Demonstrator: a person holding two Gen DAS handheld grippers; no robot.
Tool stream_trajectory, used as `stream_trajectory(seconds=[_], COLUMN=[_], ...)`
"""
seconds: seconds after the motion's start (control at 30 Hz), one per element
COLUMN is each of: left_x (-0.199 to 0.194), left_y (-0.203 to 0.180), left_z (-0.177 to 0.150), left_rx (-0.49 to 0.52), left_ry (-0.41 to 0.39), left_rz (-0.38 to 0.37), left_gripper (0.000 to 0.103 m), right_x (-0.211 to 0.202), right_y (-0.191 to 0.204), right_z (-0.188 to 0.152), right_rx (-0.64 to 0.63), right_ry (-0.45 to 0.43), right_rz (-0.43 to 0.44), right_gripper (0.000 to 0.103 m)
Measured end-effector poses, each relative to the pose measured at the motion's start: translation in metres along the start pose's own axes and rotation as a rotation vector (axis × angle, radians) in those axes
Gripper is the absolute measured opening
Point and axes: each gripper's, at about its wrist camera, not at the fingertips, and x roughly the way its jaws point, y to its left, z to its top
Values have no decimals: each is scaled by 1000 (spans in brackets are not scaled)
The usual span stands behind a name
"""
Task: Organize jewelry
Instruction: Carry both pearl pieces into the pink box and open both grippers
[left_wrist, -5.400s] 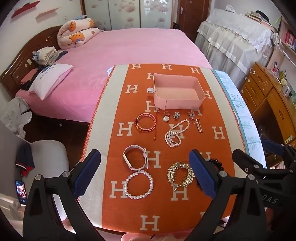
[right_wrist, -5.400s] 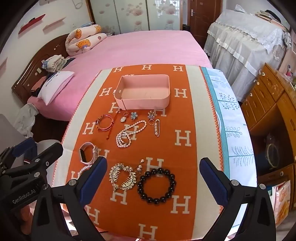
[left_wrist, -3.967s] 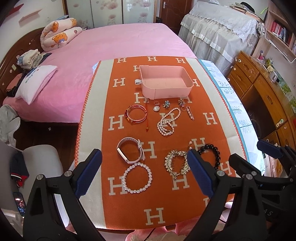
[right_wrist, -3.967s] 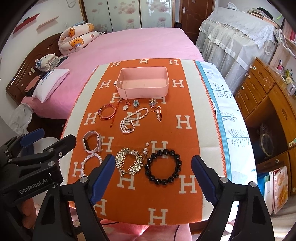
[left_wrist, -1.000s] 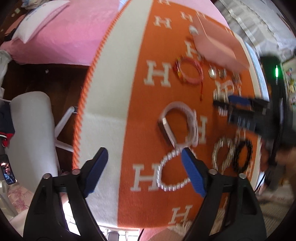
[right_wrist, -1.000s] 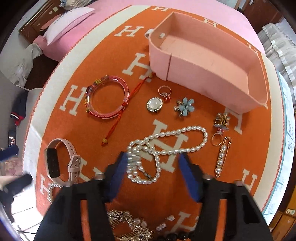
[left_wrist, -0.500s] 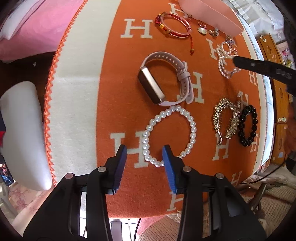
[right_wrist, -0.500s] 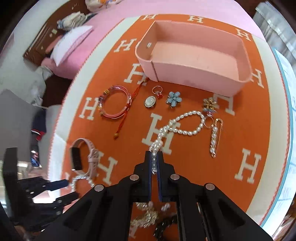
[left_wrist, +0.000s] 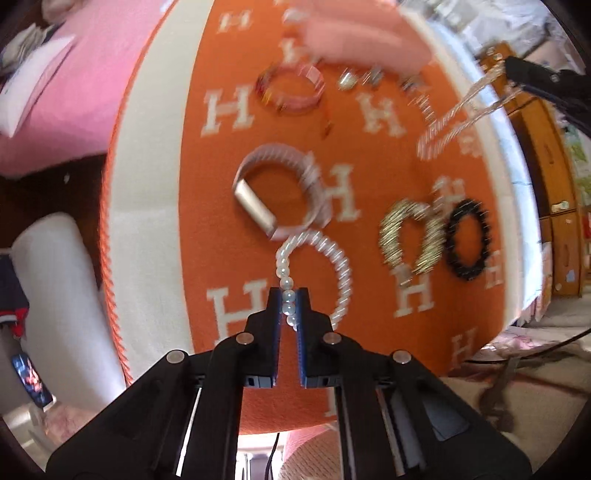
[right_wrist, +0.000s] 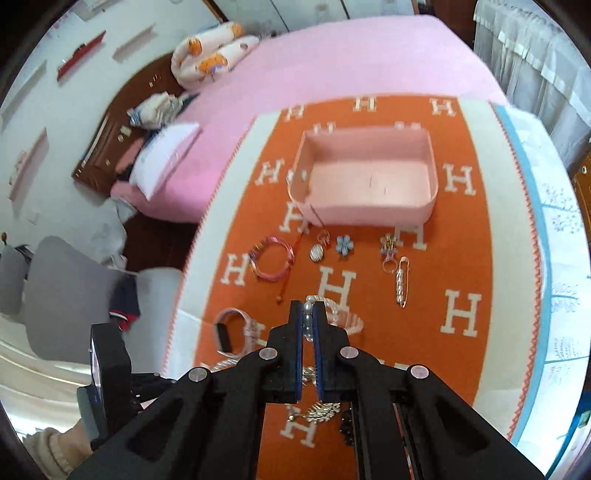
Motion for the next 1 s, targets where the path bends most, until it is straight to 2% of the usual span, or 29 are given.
stream_trajectory(seconds=[0.2,0.33,0.47,0.53,0.67,0.77,0.87,1.0], left_x=[-66,-113,-137,-143,-128,-93,-57,-12], left_y=[-21,-32,-45,-49,-62,-69,-72,-73], left_z=[45,92,143,164,207,241,262,272], left_rx=[58,84,97,101,98,78,57,40], left_ry=[-172,-295,-364,-374,-358,-321,-286,-242], left_rz=[-55,-81,-98,-99,-109,-104,-77,-24], left_gripper=[5,5,5,5,5,5,5,5], right_x=[-64,-101,-129,-133,-118,-92,-63,-23], right_y=[14,21,19,14,-4,-22,-40,-59], right_z=[23,46,82,100,130,146,158,168], right_rx=[-11,-21,-9,4,31,46,62,63], right_ry=[-112,-190,-251,-265,-258,-222,-172,-90], right_rz=[21,23,13,9,-9,-34,-53,-80], right_gripper=[4,4,4,4,4,4,4,4])
